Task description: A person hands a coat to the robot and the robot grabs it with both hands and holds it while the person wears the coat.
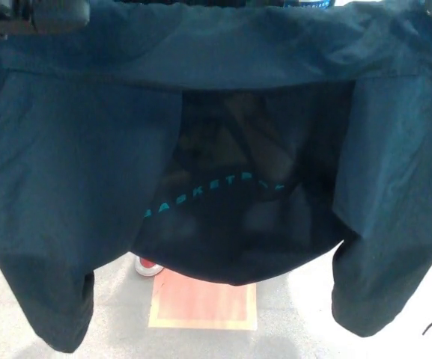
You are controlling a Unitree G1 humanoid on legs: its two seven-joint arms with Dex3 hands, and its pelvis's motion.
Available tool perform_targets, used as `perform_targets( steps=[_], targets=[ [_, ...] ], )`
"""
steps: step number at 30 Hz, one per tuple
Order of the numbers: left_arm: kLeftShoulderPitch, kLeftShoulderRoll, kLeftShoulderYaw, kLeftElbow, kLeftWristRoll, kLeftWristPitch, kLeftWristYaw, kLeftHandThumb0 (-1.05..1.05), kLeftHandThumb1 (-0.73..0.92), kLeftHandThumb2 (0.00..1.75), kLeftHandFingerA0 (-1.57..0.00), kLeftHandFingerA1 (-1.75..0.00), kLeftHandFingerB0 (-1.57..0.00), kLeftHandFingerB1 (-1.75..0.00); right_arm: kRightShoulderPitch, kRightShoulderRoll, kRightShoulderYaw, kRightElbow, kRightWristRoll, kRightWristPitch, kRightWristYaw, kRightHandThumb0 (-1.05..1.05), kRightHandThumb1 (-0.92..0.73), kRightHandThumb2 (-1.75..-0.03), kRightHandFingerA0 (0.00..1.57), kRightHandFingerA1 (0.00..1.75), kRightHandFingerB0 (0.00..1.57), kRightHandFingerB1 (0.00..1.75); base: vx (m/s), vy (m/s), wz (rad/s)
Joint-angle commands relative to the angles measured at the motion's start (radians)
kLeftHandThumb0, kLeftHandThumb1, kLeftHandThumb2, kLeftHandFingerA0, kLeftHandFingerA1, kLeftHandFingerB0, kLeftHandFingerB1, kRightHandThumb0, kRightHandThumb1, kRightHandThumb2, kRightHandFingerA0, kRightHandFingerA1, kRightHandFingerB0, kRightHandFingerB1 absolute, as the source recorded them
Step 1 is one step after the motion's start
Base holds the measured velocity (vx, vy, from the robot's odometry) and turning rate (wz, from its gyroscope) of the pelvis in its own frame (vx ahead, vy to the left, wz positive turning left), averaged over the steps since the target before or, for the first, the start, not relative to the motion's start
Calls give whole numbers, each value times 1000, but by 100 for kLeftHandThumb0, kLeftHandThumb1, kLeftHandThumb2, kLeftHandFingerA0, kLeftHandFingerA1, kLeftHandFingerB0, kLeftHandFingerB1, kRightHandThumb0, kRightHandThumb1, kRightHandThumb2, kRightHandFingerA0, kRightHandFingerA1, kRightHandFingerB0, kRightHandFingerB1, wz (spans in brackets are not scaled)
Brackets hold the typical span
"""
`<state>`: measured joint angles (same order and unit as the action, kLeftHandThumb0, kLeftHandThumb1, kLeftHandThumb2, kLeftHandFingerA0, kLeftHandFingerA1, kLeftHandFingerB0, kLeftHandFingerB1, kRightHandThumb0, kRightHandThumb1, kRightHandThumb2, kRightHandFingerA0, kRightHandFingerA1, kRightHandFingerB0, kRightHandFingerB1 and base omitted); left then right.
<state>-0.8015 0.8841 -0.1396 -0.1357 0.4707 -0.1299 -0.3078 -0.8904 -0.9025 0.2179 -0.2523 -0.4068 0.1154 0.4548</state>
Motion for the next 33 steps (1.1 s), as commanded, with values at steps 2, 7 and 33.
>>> perform_targets(
  steps=[2, 7, 33],
  targets=[
    [-26, 36, -110, 68, 147, 214, -291, -104, 83, 67, -6, -27, -3, -25, -165, 34, 164, 228, -1, 213, 417, -98, -63, -101, 3, 21, 2, 0, 0, 0, 0],
    [13, 79, -91, 16, 113, 195, -336, -104, 84, 66, -7, -29, -2, -25, -208, 37, 177, 304, 110, 304, 571, -81, -48, -89, 31, 52, 0, 10, 0, 0, 0],
    [69, 114, -102, -23, 81, 204, -473, -97, 62, 105, -6, -34, -5, -16, -245, 64, 345, 368, 110, 289, 872, -81, -48, -90, 9, 46, 1, 9, 0, 0, 0]
  ],
)
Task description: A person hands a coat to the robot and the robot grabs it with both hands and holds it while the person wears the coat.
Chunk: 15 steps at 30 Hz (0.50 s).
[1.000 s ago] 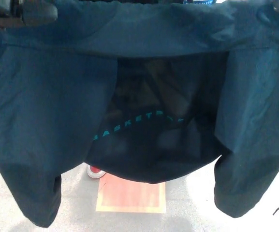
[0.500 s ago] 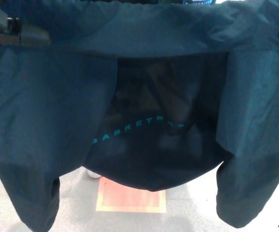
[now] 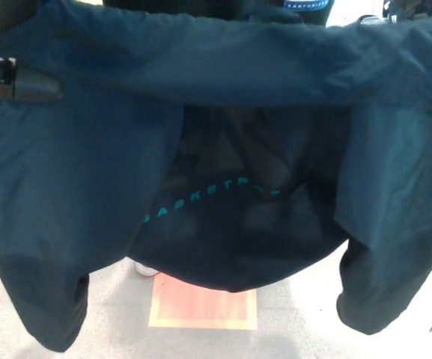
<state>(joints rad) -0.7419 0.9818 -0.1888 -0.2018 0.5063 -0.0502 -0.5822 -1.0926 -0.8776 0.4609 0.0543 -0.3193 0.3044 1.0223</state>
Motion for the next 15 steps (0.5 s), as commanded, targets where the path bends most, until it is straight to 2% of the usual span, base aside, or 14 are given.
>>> perform_targets(
  steps=[1, 2, 5, 6, 7, 8, 10, 12, 15],
  targets=[
    [-4, 7, -66, 59, 54, 125, -207, -97, 62, 105, -6, -34, -5, -16, -47, 47, 115, 74, 14, 92, 307, -84, -51, -92, 2, 43, 9, 5, 0, 0, 0],
    [-19, -3, -81, 77, 65, 127, -215, -97, 61, 105, -6, -32, -5, -17, -53, 57, 129, 84, 2, 93, 311, -82, -47, -88, 8, 37, 0, 10, 0, 0, 0],
    [-54, -27, -122, 115, 99, 137, -235, -98, 62, 105, -6, -32, -5, -17, -70, 78, 157, 101, -17, 114, 325, -88, -53, -91, 4, 28, 4, 0, 0, 0, 0],
    [-66, -36, -134, 130, 108, 137, -237, -99, 62, 105, -4, -33, -3, -17, -71, 84, 162, 107, -21, 113, 322, -87, -60, -59, 17, 36, 0, 17, 0, 0, 0],
    [-79, -45, -145, 145, 118, 137, -239, -99, 62, 105, -4, -33, -3, -17, -71, 90, 167, 113, -26, 110, 317, -87, -60, -59, 17, 36, 0, 17, 0, 0, 0],
    [-87, -53, -154, 154, 126, 146, -242, -100, 63, 105, -4, -34, -3, -19, -69, 92, 169, 116, -28, 97, 315, -82, -47, -87, 17, 48, 0, 11, 0, 0, 0],
    [-102, -64, -169, 171, 137, 147, -249, -103, 65, 106, -4, -35, -3, -19, -68, 95, 176, 120, -37, 91, 313, -84, -47, -88, 22, 50, 0, 11, 0, 0, 0],
    [-115, -80, -187, 200, 156, 153, -247, -105, 66, 105, -4, -36, -3, -22, -65, 104, 173, 132, -33, 80, 318, -84, -48, -88, 17, 48, 0, 12, 0, 0, 0],
    [-126, -89, -197, 227, 169, 147, -249, -105, 66, 106, -4, -36, -3, -23, -64, 109, 168, 135, -40, 74, 326, -84, -48, -89, 17, 48, 1, 12, 0, 0, 0]
  ],
)
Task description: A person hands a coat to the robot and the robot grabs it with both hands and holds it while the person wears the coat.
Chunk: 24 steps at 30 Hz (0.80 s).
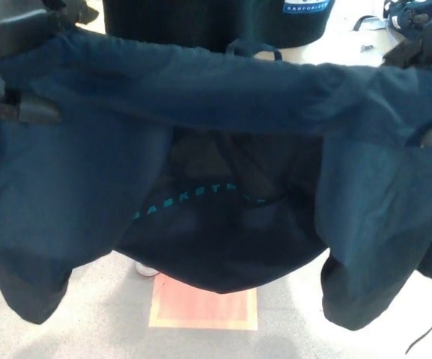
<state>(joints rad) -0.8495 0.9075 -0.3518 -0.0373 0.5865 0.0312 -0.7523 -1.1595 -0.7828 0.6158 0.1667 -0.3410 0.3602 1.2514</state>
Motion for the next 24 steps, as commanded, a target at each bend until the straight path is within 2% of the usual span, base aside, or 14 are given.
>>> perform_targets(
  steps=[1, 5, 6, 8, 9, 10, 13, 17, 18, 19, 20, 22, 23, 24],
  targets=[
    [-29, -22, -43, 86, 94, 65, -86, -105, 66, 106, -4, -34, -4, -25, 5, 18, 12, 23, -21, 21, 98, -85, -49, -88, 16, 47, 3, 12, 0, 0, 0],
    [-66, -44, -67, 156, 110, 37, -93, -99, 63, 105, -16, -43, -2, -29, 7, 24, 2, 28, -33, 30, 102, -84, -49, -88, 20, 49, 2, 12, 0, 0, 0],
    [-69, -56, -65, 184, 102, 27, -73, -100, 75, 64, -64, -69, -14, -27, 8, 28, -1, 34, -31, 37, 104, -84, -49, -87, 16, 48, 2, 12, 0, 0, 0],
    [-74, -77, -63, 224, 91, 17, -49, -105, 63, 98, -88, -104, -11, -34, 10, 34, -4, 42, -34, 32, 100, -83, -49, -87, 17, 48, 2, 13, 0, 0, 0],
    [-85, -90, -65, 249, 90, 15, -44, -101, 75, 63, -83, -112, -16, -28, 11, 37, -6, 47, -38, 26, 93, -84, -49, -87, 17, 47, 3, 13, 0, 0, 0],
    [-99, -102, -69, 274, 94, 14, -42, -98, 58, 97, -82, -106, -11, -37, 10, 40, -9, 51, -44, 23, 85, -84, -49, -87, 16, 47, 4, 13, 0, 0, 0],
    [-107, -111, -67, 289, 95, 4, -37, -100, 75, 64, -79, -90, -19, -29, 8, 45, -13, 55, -50, 24, 83, -84, -49, -86, 15, 47, 4, 14, 0, 0, 0],
    [-108, -129, -56, 296, 76, -14, -18, -98, 53, 102, -67, -96, -52, -44, 21, 39, -28, 43, -53, 1, 67, -86, -54, -91, 25, 49, 4, 26, 0, 0, 0],
    [-103, -136, -58, 297, 91, -26, 19, -104, 64, 71, -71, -164, -85, -53, 38, 34, -40, 30, -64, -28, 27, -86, -56, -88, 32, 47, 22, 40, 0, 0, 0],
    [-102, -138, -58, 300, 95, -32, 31, -104, 64, 71, -71, -164, -85, -53, 45, 33, -45, 25, -71, -36, 9, -86, -56, -88, 32, 47, 22, 40, 0, 0, 0],
    [-94, -140, -59, 302, 105, -50, 68, -94, 75, 70, -90, -175, -93, -123, 80, 25, -63, 2, -95, -89, -74, -78, -84, -66, 78, 46, 79, 45, 0, 0, 0],
    [-72, -138, -57, 295, 126, -87, 145, -90, 83, 65, -89, -173, -79, -145, 151, 16, -106, -29, -123, -192, -228, -70, -91, -69, 99, 51, 94, 52, 0, 0, 0],
    [-57, -135, -58, 294, 140, -109, 197, -65, 74, 115, -89, -84, -92, -101, 191, 25, -136, -44, -132, -209, -311, -58, -92, -71, 108, 69, 94, 55, 0, 0, 0],
    [-46, -132, -59, 296, 152, -127, 239, -65, 74, 115, -89, -84, -92, -101, 226, 36, -163, -59, -143, -211, -385, -58, -92, -71, 108, 69, 94, 55, 0, 0, 0]
  ],
)
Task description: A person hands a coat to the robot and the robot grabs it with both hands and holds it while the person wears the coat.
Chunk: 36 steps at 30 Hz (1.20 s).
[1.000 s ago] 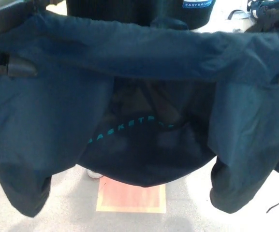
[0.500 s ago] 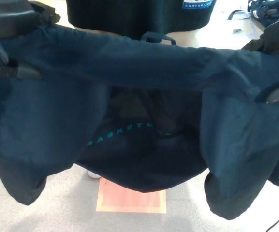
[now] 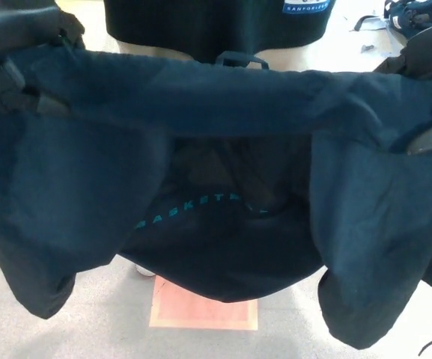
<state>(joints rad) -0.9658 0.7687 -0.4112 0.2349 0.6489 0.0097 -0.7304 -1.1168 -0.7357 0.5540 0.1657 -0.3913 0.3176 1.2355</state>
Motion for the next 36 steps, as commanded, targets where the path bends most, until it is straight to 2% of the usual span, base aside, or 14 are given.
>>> perform_targets(
  steps=[1, 3, 5, 6, 9, 12, 13, 21, 28, 29, 31, 32, 33, 36],
  targets=[
    [82, 9, 2, 30, 92, -132, 259, -58, 79, 118, -88, -67, -90, -80, 211, -6, -121, -62, -97, -188, -423, -52, -92, -71, 103, 100, 93, 58, 0, 0, 0],
    [95, 12, 2, 41, 98, -166, 319, -68, 77, 97, -87, -59, -94, -69, 235, 1, -138, -61, -99, -206, -465, -48, -92, -70, 105, 70, 95, 55, 0, 0, 0],
    [122, 14, -10, 34, 140, -171, 401, -41, 90, 65, -89, -81, -83, -62, 299, 18, -183, -48, -91, -301, -597, -34, -90, -66, 98, 116, 97, 66, 0, 0, 0],
    [138, 8, -2, 16, 138, -152, 406, -38, 83, 70, -82, -156, -66, -115, 325, 20, -195, -42, -98, -344, -658, -33, -88, -70, 83, 152, 79, 113, 0, 0, 0],
    [162, 2, -4, 4, 172, -139, 487, -40, 81, 64, -80, -175, -56, -151, 370, 31, -209, -33, -136, -380, -778, -34, -90, -66, 69, 171, 56, 145, 0, 0, 0],
    [185, -21, 19, 25, 151, -152, 576, -39, 81, 63, -79, -175, -56, -158, 389, 43, -226, -28, -143, -394, -829, -35, -88, -70, 72, 152, 69, 94, 0, 0, 0],
    [191, -41, 31, 35, 146, -135, 617, -38, 81, 65, -77, -175, -60, -154, 389, 45, -233, -19, -142, -408, -844, -32, -69, -109, 86, 107, 78, 85, 0, 0, 0],
    [218, -93, 67, 90, 118, -165, 782, -38, 76, 62, -85, -175, -60, -159, 412, 68, -263, -6, -142, -464, -923, -34, -87, -65, 70, 170, 56, 144, 0, 0, 0],
    [244, -93, 91, 119, 113, -169, 839, -38, 78, 63, -87, -175, -59, -162, 384, 123, -274, 48, -143, -501, -1002, -34, -83, -65, 73, 167, 62, 145, 0, 0, 0],
    [253, -99, 102, 126, 110, -165, 867, -36, 77, 63, -87, -175, -60, -160, 369, 123, -259, 74, -179, -527, -1059, -37, -67, -104, 91, 115, 77, 99, 0, 0, 0],
    [273, -115, 130, 128, 94, -154, 906, -36, 79, 63, -87, -175, -62, -162, 358, 127, -242, 104, -226, -556, -1146, -36, -85, -65, 90, 111, 81, 89, 0, 0, 0],
    [283, -125, 137, 130, 88, -155, 924, -35, 80, 63, -88, -175, -63, -163, 365, 139, -249, 104, -217, -542, -1150, -34, -67, -108, 91, 96, 78, 83, 0, 0, 0],
    [297, -140, 143, 141, 86, -163, 967, -42, 59, 89, -119, -146, -86, -127, 380, 161, -264, 105, -203, -521, -1169, -35, -84, -64, 101, 89, 83, 77, 0, 0, 0],
    [306, -160, 135, 184, 108, -180, 1062, -40, 62, 92, -120, -144, -86, -126, 391, 187, -272, 117, -207, -508, -1222, -33, -86, -65, 100, 114, 82, 101, 0, 0, 0]
  ],
)
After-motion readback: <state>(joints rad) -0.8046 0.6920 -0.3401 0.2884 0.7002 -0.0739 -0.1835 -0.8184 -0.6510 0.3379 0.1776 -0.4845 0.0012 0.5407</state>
